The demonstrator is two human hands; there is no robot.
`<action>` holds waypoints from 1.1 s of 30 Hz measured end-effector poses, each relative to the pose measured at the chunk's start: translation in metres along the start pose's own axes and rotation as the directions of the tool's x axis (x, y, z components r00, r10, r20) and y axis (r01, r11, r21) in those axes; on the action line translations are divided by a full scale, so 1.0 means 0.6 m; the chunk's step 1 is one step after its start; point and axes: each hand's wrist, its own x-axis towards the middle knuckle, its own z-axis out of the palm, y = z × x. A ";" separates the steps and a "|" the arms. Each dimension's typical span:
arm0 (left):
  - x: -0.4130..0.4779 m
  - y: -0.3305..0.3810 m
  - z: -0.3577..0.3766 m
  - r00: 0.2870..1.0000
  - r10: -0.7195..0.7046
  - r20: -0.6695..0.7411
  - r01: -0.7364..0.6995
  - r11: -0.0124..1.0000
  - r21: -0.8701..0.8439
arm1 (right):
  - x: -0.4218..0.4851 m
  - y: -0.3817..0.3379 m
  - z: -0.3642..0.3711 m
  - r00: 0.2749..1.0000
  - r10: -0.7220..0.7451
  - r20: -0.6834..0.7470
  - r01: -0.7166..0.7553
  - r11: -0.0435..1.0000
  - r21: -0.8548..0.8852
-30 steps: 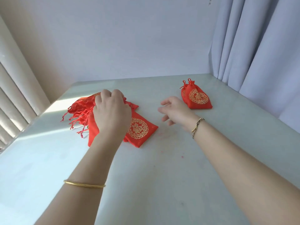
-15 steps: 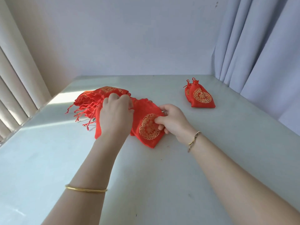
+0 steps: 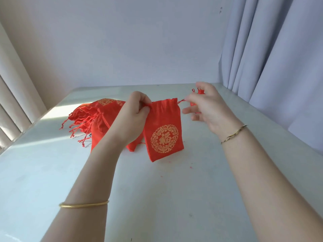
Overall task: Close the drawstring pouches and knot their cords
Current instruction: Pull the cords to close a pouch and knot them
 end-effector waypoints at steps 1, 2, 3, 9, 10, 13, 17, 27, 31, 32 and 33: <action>0.001 0.001 -0.003 1.000 0.005 0.000 -0.005 1.000 0.001 | 0.003 0.004 -0.001 0.994 -0.093 -0.064 0.081 0.983 -0.168; 0.001 0.002 -0.006 1.000 0.011 -0.001 -0.011 1.000 -0.002 | 0.005 0.005 -0.001 0.980 -0.188 -0.069 0.160 0.942 -0.296; 0.001 0.003 -0.007 1.000 0.018 0.001 -0.018 1.000 -0.010 | 0.005 0.004 -0.001 0.969 -0.246 -0.031 0.217 0.903 -0.370; 0.004 0.005 0.001 0.999 0.033 0.037 -0.033 0.999 -0.016 | -0.006 -0.003 0.004 0.956 -0.084 0.281 0.209 0.868 -0.451; 0.005 0.003 0.001 0.999 0.025 0.034 -0.024 1.000 -0.015 | -0.007 -0.001 0.004 0.955 -0.081 0.285 0.213 0.859 -0.467; 0.011 -0.010 -0.002 0.996 -0.042 0.077 0.038 0.998 0.054 | 0.000 0.002 0.000 0.964 -0.155 0.215 0.248 0.813 -0.527; 0.012 -0.020 -0.003 0.986 -0.136 0.099 0.123 0.984 0.125 | 0.005 0.003 -0.003 0.964 -0.201 0.174 0.259 0.856 -0.447; 0.016 -0.024 -0.016 0.985 -0.094 -0.147 0.139 0.930 0.341 | 0.017 0.027 -0.020 0.973 -0.190 0.132 0.231 0.786 -0.573; 0.016 -0.030 -0.024 0.972 -0.050 -0.229 0.146 0.893 0.426 | 0.016 0.030 -0.023 0.972 -0.215 0.093 0.229 0.789 -0.570; 0.016 -0.030 -0.025 0.972 -0.025 -0.232 0.134 0.874 0.468 | 0.016 0.031 -0.024 0.970 -0.222 0.096 0.237 0.794 -0.560; 0.016 -0.030 -0.027 0.972 0.001 -0.234 0.121 0.854 0.506 | 0.017 0.032 -0.025 0.969 -0.228 0.101 0.245 0.798 -0.551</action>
